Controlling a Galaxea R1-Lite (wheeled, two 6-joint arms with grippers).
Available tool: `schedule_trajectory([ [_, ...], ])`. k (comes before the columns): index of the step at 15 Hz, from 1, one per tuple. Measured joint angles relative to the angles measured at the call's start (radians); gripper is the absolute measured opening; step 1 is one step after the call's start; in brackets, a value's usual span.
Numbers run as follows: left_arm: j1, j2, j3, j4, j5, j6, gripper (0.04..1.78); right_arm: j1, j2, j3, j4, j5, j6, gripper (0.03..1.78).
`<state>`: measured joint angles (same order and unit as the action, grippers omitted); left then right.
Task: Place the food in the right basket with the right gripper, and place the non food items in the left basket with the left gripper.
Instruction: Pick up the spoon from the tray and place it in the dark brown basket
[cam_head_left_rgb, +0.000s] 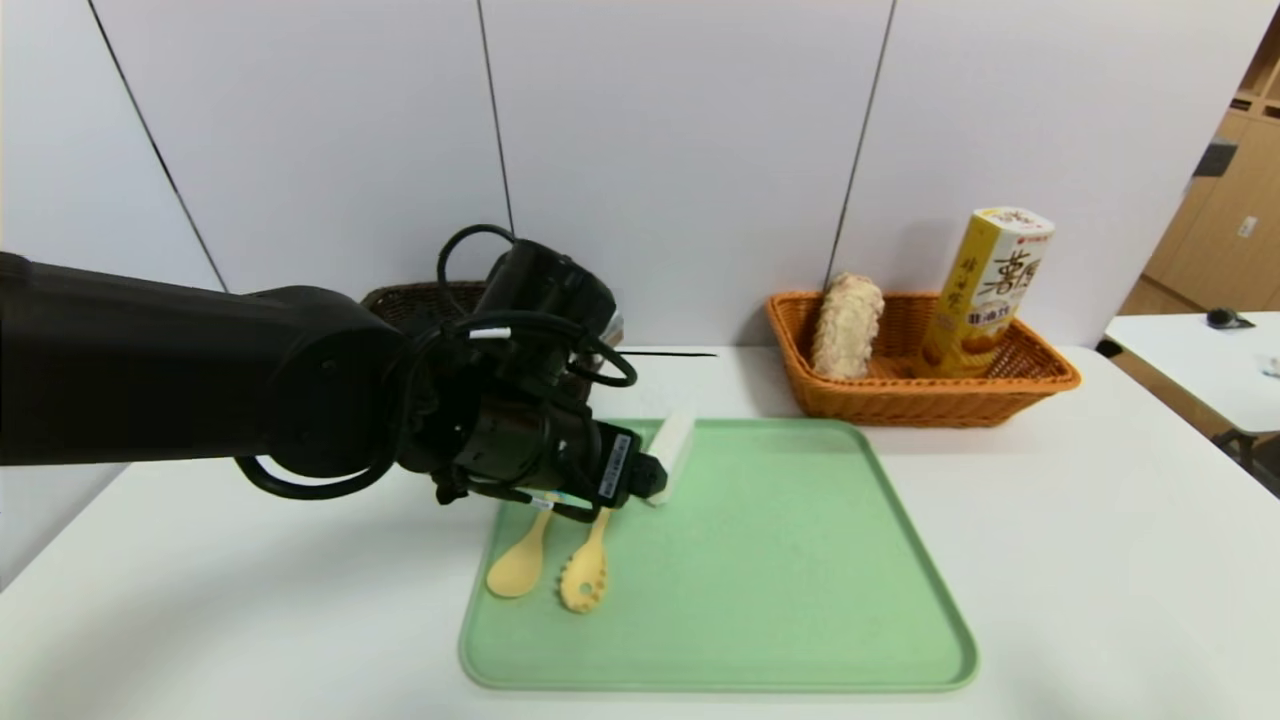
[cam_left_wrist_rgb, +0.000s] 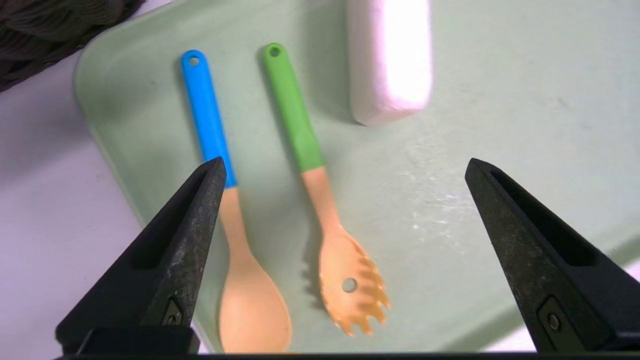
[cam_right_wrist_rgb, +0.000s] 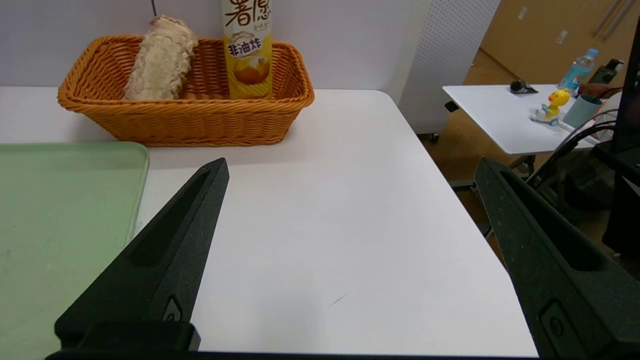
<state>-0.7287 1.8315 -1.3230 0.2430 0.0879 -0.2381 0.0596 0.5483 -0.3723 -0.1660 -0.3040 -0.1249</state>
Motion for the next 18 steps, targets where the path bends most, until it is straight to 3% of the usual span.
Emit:
schedule_trajectory([
  [12, -0.027, 0.037, 0.103, 0.0, 0.011, -0.078, 1.69, 0.0, 0.004, -0.006, 0.0, 0.001, 0.0, 1.69],
  [18, -0.036, 0.1, 0.101, -0.074, 0.009, -0.082, 1.69, 0.0, 0.006, -0.005, 0.0, 0.0, 0.001, 1.69],
])
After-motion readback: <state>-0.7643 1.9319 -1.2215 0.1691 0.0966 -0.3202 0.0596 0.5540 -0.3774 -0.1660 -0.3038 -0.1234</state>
